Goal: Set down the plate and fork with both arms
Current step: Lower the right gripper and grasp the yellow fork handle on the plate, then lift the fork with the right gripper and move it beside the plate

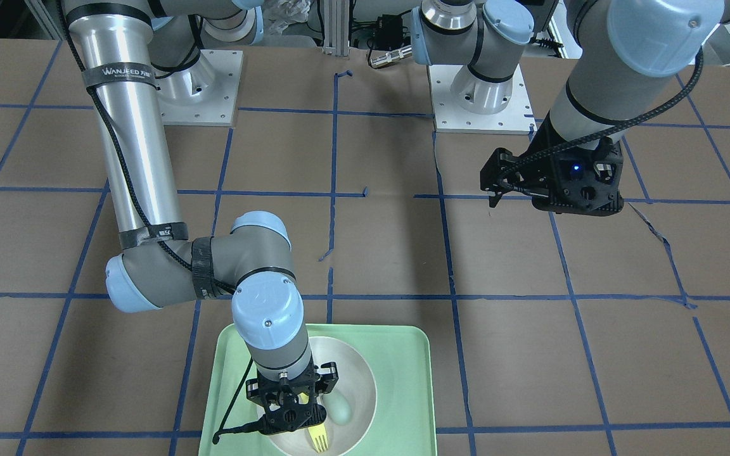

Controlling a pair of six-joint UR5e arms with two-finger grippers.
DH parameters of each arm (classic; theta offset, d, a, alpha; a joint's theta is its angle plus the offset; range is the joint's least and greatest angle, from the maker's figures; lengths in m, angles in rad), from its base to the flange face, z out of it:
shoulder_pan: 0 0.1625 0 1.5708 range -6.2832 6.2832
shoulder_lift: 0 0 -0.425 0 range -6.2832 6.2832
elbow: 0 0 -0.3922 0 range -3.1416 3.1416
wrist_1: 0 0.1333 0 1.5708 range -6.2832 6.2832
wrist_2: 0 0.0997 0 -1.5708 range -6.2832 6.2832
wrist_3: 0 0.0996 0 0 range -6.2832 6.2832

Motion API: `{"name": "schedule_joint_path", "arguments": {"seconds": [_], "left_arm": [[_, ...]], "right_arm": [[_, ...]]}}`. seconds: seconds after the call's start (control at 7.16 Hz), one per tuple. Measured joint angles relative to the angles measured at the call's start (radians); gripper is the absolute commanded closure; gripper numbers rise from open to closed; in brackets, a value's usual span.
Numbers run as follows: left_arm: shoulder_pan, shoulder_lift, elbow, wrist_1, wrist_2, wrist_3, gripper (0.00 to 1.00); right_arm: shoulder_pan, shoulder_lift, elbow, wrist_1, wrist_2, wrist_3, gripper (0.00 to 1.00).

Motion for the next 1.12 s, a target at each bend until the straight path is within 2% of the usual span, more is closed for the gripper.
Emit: {"name": "schedule_joint_path", "arguments": {"seconds": [0.42, 0.56, 0.7, 1.12], "left_arm": [[-0.001, 0.0, -0.002, 0.0, 0.0, 0.0, 0.0], [-0.001, 0.0, -0.002, 0.0, 0.001, -0.002, 0.0], [-0.001, -0.001, -0.002, 0.0, 0.001, 0.0, 0.0], [0.0, -0.002, -0.003, 0.0, 0.002, 0.002, 0.0]], "right_arm": [[0.0, -0.001, 0.0, 0.002, -0.001, 0.0, 0.56], [0.0, -0.001, 0.0, 0.003, -0.001, -0.001, 0.74], [0.0, -0.002, 0.0, 0.003, -0.001, -0.001, 0.87], [0.0, -0.003, 0.0, 0.003, -0.001, 0.0, 0.89]]}}
